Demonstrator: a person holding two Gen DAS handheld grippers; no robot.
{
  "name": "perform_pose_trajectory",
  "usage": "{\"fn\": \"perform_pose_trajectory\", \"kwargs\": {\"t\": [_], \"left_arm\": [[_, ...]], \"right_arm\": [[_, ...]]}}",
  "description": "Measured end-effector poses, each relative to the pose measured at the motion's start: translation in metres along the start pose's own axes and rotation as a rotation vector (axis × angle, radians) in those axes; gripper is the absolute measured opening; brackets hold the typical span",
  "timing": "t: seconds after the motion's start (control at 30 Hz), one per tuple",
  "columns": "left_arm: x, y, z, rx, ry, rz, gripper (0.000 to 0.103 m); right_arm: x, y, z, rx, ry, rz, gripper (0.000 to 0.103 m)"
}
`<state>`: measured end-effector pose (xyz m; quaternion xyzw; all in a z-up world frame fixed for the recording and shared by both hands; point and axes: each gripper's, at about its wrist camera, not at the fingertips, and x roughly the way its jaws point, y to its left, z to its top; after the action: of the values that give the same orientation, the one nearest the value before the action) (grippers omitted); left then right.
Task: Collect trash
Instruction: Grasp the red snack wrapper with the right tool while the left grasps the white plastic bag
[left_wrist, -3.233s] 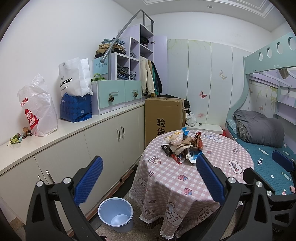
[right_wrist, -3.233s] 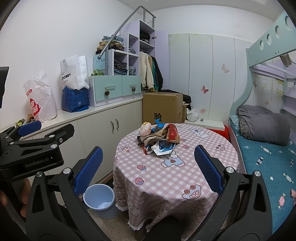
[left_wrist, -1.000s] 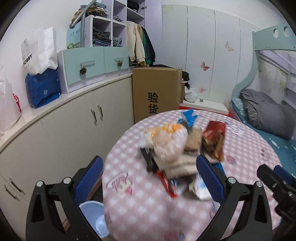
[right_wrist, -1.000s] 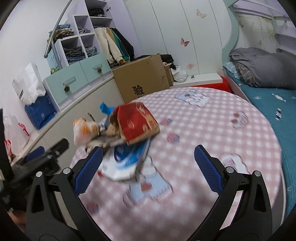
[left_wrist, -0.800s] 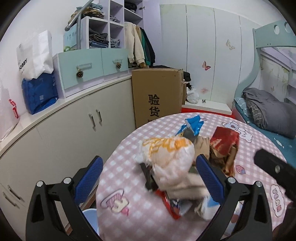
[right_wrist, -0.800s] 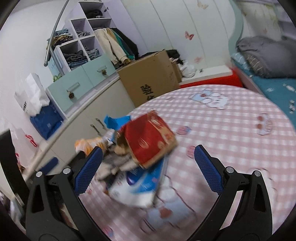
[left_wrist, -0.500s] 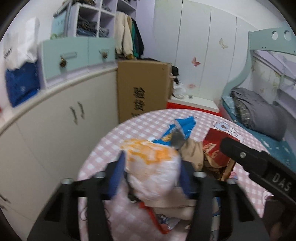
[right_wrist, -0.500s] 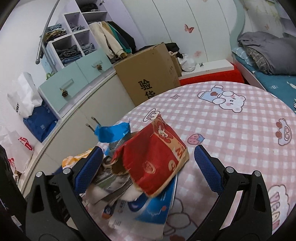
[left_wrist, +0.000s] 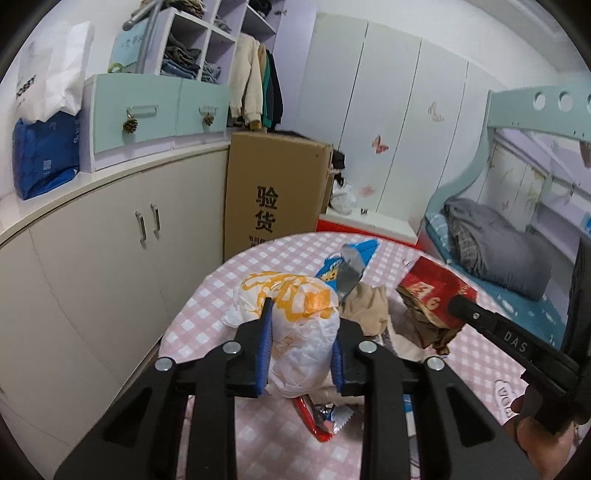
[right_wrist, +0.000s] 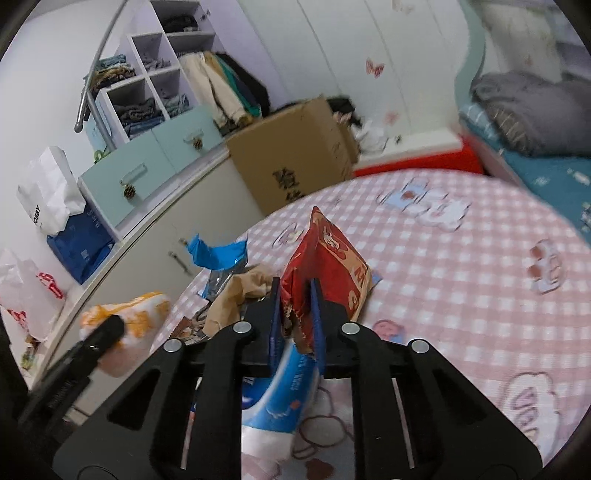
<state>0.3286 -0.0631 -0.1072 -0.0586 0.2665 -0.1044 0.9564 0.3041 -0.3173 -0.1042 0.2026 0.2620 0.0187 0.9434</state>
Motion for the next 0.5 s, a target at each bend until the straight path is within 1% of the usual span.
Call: {"fn": "perform_pose_trajectory", "kwargs": {"t": [0.1, 0.17, 0.27, 0.3, 0.4, 0.43, 0.5], "left_arm": [[-0.022, 0.007, -0.002, -0.024, -0.029, 0.002, 0.025], [-0.037, 0.013, -0.003, -0.048, -0.04, 0.009, 0.025], [-0.062, 0.024, -0.011, -0.088, -0.064, 0.018, 0.025], [-0.071, 0.03, -0.013, -0.103, -0.072, 0.025, 0.025], [-0.091, 0.046, -0.02, -0.136, -0.088, 0.069, 0.025], [-0.099, 0.055, -0.025, -0.154, -0.082, 0.093, 0.025], [-0.109, 0.074, -0.035, -0.204, -0.061, 0.117, 0.025]], "right_arm": [[-0.027, 0.004, 0.001, -0.024, -0.065, -0.011, 0.014], [-0.043, 0.009, 0.001, -0.037, -0.089, 0.008, 0.014], [-0.069, 0.028, -0.003, -0.079, -0.113, 0.06, 0.014], [-0.075, 0.035, -0.005, -0.094, -0.11, 0.08, 0.014], [-0.089, 0.063, -0.017, -0.137, -0.087, 0.178, 0.014], [-0.091, 0.074, -0.022, -0.156, -0.078, 0.201, 0.014], [-0.09, 0.094, -0.031, -0.19, -0.053, 0.234, 0.014]]}}
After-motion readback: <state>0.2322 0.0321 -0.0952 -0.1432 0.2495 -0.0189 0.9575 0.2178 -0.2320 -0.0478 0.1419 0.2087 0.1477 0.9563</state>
